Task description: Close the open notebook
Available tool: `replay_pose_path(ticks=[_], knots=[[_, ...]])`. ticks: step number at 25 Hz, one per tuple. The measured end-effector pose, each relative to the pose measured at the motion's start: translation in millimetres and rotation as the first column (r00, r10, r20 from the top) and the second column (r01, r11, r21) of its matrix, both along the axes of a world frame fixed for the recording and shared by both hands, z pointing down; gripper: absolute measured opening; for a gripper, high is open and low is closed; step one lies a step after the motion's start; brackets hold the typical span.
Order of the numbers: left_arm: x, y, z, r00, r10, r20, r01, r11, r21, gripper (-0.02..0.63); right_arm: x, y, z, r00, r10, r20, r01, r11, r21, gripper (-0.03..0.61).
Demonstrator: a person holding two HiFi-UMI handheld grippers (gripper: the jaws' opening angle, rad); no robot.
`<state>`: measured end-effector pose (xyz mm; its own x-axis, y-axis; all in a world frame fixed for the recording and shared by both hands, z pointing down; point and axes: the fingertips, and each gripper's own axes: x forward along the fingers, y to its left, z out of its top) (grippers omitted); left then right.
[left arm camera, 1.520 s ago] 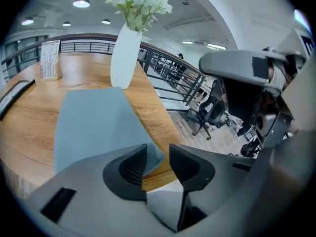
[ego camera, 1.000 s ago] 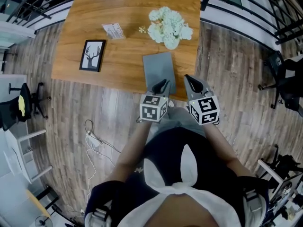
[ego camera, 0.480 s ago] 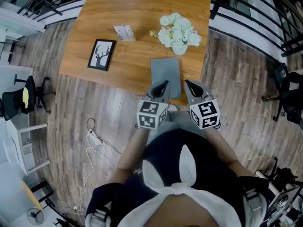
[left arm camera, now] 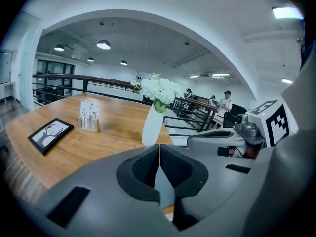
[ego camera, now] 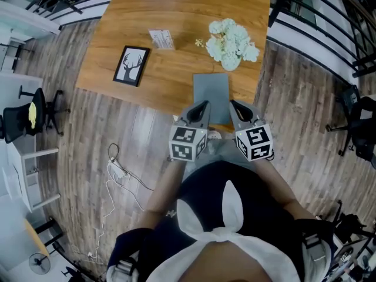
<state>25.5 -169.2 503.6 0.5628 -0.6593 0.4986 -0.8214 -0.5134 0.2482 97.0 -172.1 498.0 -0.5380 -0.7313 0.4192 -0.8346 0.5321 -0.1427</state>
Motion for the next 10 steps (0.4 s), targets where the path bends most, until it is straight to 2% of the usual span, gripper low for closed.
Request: replay_pose_path(ticks=[10], knots=[[-26,-23,4,1.000,0.011,-0.005,-0.011,1.000,-0.015,0.021,-18,-29,6,0.999,0.032,-0.031,-0.033,0.999,-0.015,-0.003]])
